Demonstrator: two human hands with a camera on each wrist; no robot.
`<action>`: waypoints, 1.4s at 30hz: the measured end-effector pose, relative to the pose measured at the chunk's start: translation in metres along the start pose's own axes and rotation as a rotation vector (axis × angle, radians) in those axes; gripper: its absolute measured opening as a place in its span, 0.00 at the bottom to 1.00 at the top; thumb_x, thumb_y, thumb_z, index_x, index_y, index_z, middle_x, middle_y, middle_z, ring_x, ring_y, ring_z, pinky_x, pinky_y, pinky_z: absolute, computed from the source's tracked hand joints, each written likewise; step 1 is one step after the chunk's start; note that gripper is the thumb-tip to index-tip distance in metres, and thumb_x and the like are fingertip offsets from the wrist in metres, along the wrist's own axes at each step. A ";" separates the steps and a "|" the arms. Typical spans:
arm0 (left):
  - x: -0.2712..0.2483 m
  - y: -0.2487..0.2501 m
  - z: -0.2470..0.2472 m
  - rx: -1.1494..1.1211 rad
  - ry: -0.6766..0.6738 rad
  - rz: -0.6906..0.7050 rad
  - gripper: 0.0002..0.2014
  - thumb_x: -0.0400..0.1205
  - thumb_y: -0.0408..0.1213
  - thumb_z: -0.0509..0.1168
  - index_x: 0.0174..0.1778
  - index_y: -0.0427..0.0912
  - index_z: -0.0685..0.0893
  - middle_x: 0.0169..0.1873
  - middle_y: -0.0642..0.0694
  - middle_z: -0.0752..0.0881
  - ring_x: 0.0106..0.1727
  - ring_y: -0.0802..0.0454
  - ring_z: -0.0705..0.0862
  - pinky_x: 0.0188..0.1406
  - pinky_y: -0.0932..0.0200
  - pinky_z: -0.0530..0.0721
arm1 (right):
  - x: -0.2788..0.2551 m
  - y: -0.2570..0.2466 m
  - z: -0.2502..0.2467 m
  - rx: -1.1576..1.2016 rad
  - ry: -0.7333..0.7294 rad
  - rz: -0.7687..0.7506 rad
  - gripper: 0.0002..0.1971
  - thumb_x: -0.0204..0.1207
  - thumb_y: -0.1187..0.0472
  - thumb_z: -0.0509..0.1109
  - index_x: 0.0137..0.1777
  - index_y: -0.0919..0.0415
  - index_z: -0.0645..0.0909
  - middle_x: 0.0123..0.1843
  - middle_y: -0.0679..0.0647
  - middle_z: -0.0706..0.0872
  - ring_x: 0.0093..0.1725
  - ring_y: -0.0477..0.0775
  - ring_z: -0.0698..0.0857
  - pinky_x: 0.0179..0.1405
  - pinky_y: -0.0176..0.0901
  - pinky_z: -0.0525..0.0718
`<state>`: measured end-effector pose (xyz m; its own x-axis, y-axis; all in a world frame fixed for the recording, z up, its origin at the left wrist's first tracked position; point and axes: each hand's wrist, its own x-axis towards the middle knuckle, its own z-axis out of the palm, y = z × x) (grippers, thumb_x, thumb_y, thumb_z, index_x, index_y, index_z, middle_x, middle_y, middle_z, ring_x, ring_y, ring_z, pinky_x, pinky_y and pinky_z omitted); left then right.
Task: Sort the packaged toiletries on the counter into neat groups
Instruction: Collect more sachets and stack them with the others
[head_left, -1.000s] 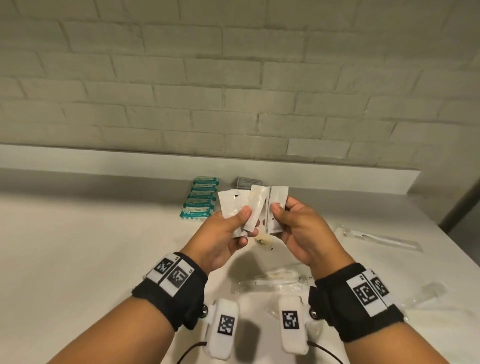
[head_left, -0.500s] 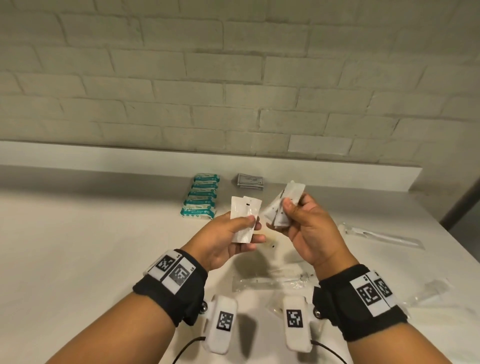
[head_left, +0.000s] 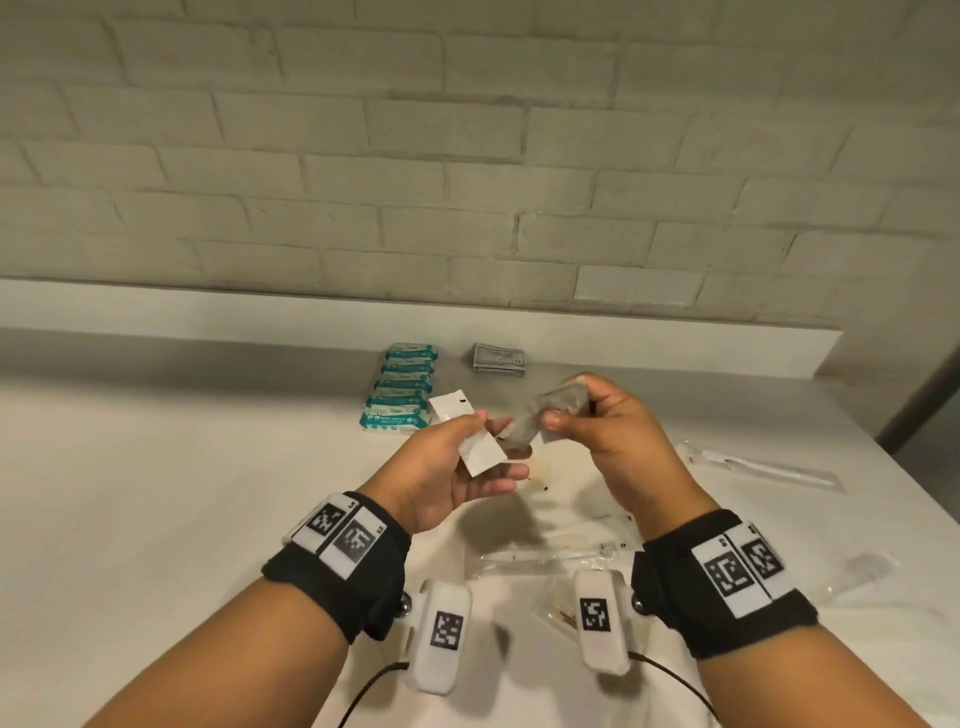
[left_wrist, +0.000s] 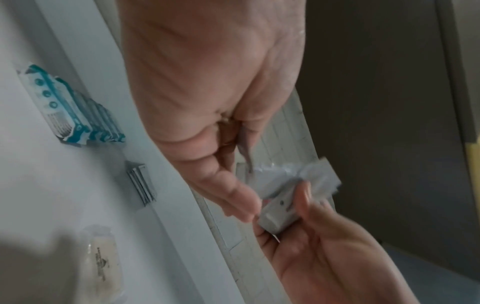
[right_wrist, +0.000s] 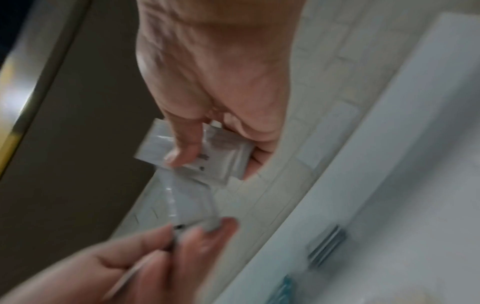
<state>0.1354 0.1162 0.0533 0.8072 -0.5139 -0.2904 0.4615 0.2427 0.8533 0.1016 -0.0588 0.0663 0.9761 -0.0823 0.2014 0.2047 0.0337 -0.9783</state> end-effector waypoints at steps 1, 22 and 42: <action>0.001 0.001 -0.001 -0.011 0.014 0.002 0.14 0.88 0.39 0.55 0.59 0.36 0.82 0.50 0.31 0.89 0.38 0.43 0.90 0.35 0.57 0.90 | 0.000 -0.001 -0.002 -0.069 -0.013 -0.060 0.18 0.67 0.81 0.73 0.38 0.55 0.87 0.40 0.54 0.81 0.39 0.46 0.83 0.41 0.38 0.83; 0.023 -0.003 -0.001 0.056 0.352 0.437 0.11 0.81 0.22 0.63 0.52 0.43 0.82 0.47 0.44 0.86 0.46 0.53 0.87 0.47 0.62 0.89 | 0.000 0.000 -0.008 -0.440 0.011 0.186 0.09 0.82 0.54 0.64 0.59 0.53 0.77 0.54 0.56 0.88 0.56 0.60 0.86 0.62 0.65 0.82; 0.013 -0.016 0.012 0.095 0.119 0.005 0.22 0.83 0.60 0.56 0.48 0.42 0.77 0.26 0.49 0.74 0.26 0.52 0.80 0.21 0.63 0.72 | 0.009 0.019 0.009 0.104 0.341 0.161 0.16 0.82 0.65 0.65 0.68 0.58 0.68 0.54 0.54 0.82 0.48 0.56 0.84 0.34 0.47 0.86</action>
<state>0.1340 0.0959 0.0416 0.8498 -0.4107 -0.3304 0.4249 0.1628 0.8905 0.1145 -0.0499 0.0501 0.9192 -0.3937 0.0000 0.0740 0.1727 -0.9822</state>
